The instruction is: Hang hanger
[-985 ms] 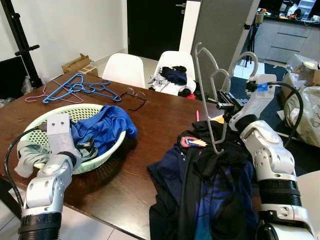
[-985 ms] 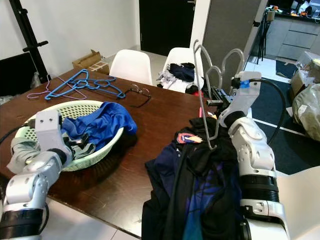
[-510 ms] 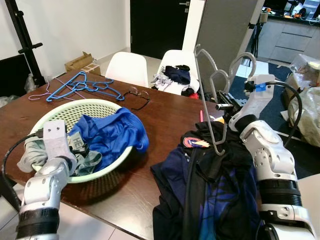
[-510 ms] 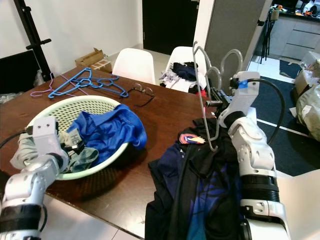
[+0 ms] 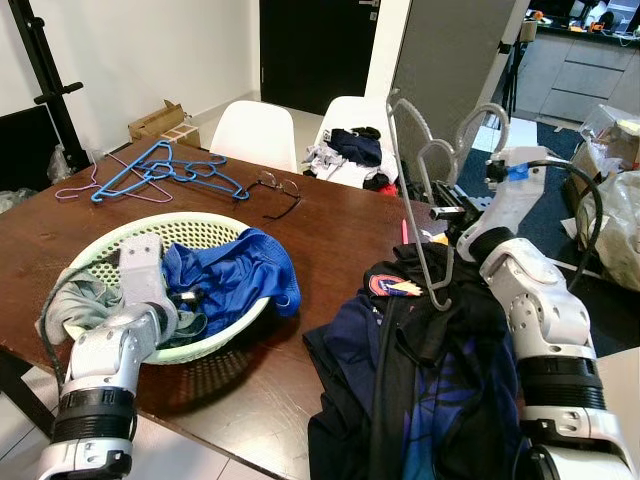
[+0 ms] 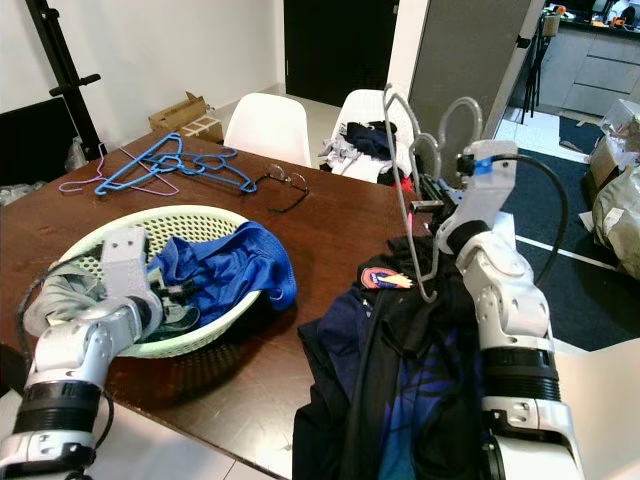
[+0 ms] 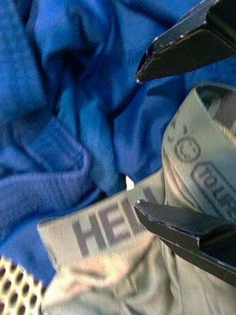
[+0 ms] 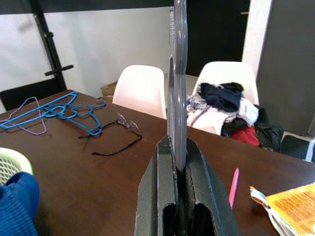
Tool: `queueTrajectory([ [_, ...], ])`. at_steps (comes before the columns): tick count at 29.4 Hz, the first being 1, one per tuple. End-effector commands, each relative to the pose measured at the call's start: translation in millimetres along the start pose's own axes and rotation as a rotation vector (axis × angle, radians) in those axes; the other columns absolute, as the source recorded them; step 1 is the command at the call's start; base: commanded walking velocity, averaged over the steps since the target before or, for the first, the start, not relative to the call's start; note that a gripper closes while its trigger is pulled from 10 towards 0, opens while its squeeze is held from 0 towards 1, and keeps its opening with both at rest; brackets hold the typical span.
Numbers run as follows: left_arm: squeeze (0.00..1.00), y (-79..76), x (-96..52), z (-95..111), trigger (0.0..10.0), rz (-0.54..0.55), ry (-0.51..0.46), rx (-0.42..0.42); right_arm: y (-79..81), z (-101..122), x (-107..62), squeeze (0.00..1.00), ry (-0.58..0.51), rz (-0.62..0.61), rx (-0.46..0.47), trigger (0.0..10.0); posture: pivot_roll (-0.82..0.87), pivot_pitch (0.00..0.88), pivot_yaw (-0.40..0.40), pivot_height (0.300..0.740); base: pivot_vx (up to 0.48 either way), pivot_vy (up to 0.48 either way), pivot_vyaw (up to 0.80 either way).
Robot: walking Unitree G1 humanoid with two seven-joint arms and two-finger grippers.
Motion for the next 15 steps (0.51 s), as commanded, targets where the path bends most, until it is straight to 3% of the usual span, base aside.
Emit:
queueTrajectory([
  [1, 0.00, -9.2, 0.1, -5, 10.0, -0.045, 0.036, 0.013, -3.7, 3, 0.3, 0.00, 0.006, -0.013, -0.018, 10.0, 0.05, 0.032, -0.084, 0.740, 0.000, 0.000, 0.00],
  [4, 0.00, -15.8, -6.0, -6, 10.0, -0.094, 0.061, 0.124, -3.6, 3, 0.8, 0.00, 0.010, -0.014, -0.025, 10.0, 0.05, 0.034, -0.086, 0.740, 0.000, 0.000, 0.00],
  [7, 0.00, -9.8, -8.8, -4, 10.0, -0.077, 0.063, 0.221, -3.2, 3, 1.1, 0.00, 0.009, -0.013, -0.024, 10.0, 0.05, 0.035, -0.087, 0.740, 0.000, 0.000, 0.00],
  [15, 0.00, -9.4, -12.3, -5, 10.0, -0.095, 0.084, 0.248, -3.7, 4, 1.5, 0.00, 0.008, -0.017, -0.029, 10.0, 0.05, 0.037, -0.084, 0.740, 0.000, 0.000, 0.00],
])
Point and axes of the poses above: a point about 5 cm out from each wrist's last joint towards the gripper, its own x axis pointing out of the wrist towards the gripper, its own z axis along the axis of the wrist's last joint, y = z × x, the point moved 6 cm from there along x, pointing out of the wrist towards the gripper, and after that the axes turned 11 degrees about x, right-handed, at the moved point
